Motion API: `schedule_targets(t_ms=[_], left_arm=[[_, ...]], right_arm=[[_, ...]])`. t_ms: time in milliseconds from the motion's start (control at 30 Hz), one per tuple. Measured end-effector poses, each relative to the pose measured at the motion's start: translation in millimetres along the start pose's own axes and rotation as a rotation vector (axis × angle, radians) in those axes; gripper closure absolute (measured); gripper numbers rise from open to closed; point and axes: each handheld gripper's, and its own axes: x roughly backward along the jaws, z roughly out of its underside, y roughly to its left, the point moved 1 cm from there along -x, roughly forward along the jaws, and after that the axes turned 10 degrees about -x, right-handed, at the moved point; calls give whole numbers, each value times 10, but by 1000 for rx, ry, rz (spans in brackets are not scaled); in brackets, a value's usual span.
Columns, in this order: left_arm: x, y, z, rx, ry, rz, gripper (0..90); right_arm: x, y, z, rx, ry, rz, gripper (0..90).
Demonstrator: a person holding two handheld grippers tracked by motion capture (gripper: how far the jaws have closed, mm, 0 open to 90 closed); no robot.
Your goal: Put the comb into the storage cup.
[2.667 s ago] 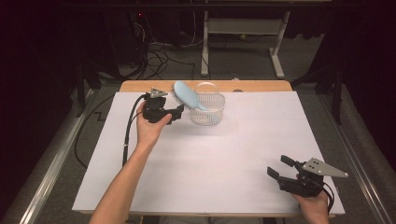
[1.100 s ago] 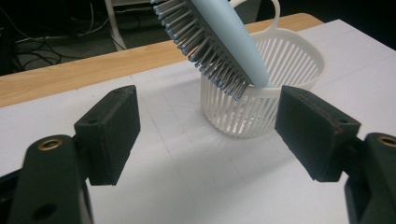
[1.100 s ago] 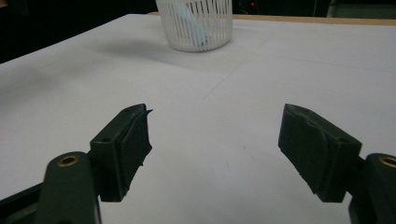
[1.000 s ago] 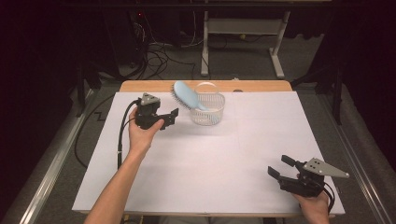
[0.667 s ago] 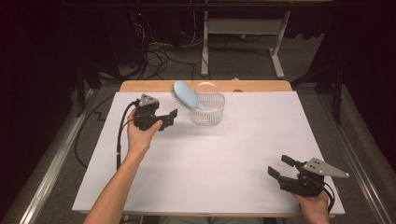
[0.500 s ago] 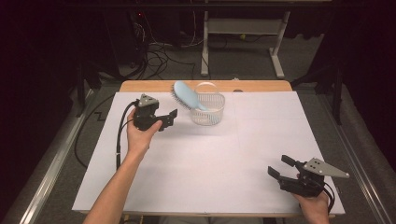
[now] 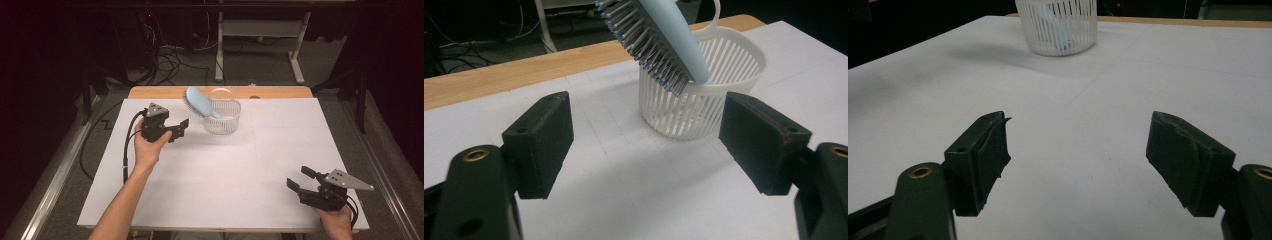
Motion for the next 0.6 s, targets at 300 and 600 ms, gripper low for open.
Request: schedule_targets(t_ms=[300, 600], left_arm=[[49, 5, 22, 2, -8, -1, 225], [92, 8, 49, -2, -5, -4, 225]], right_arm=[[0, -8, 0, -4, 1, 2, 252], [2, -6, 0, -3, -1, 3, 252]])
